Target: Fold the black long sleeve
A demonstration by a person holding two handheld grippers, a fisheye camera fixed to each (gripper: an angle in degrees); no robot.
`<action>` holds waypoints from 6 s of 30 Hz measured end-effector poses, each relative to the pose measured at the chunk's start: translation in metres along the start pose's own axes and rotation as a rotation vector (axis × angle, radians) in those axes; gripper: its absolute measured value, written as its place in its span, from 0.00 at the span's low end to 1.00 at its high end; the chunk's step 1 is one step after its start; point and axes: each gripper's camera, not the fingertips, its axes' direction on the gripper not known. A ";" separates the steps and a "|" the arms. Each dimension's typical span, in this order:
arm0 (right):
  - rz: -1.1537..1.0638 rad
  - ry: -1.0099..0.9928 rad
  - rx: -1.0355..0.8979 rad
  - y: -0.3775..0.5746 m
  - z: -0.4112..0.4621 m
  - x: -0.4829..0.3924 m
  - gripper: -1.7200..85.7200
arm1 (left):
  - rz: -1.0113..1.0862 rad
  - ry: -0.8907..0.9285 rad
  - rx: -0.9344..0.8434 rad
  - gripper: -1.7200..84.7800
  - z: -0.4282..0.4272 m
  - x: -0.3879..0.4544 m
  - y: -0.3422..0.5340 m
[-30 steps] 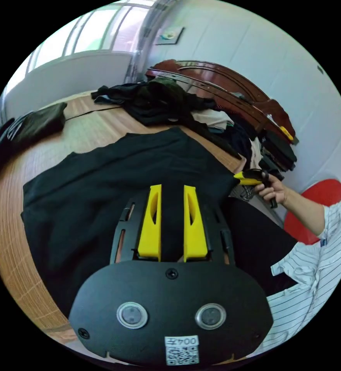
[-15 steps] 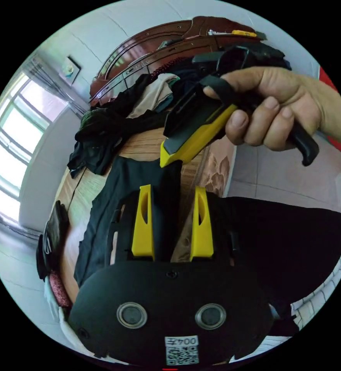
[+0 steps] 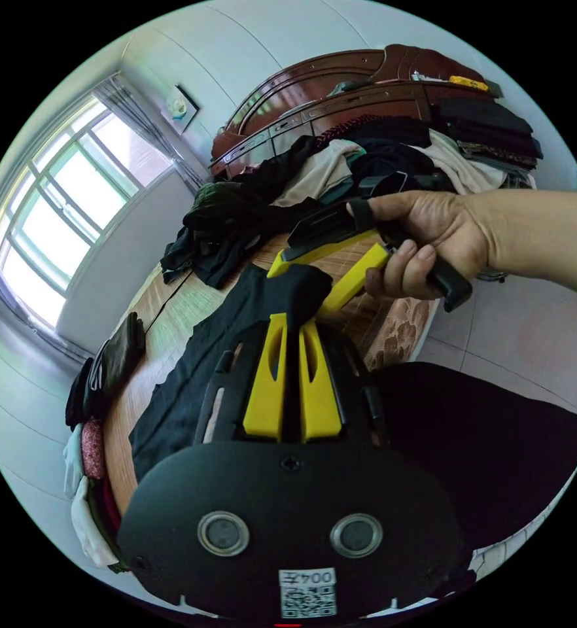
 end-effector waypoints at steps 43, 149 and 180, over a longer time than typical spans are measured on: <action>-0.576 0.679 -0.077 0.022 0.317 -0.007 0.09 | -0.503 0.254 -0.197 0.02 -0.089 -0.258 -0.111; -0.903 0.853 -0.077 0.208 0.497 0.201 0.02 | -1.421 0.552 -0.001 0.02 -0.437 -0.504 -0.252; -0.400 0.390 -0.027 0.184 0.373 0.219 0.07 | -1.576 0.456 -0.017 0.02 -0.472 -0.334 -0.048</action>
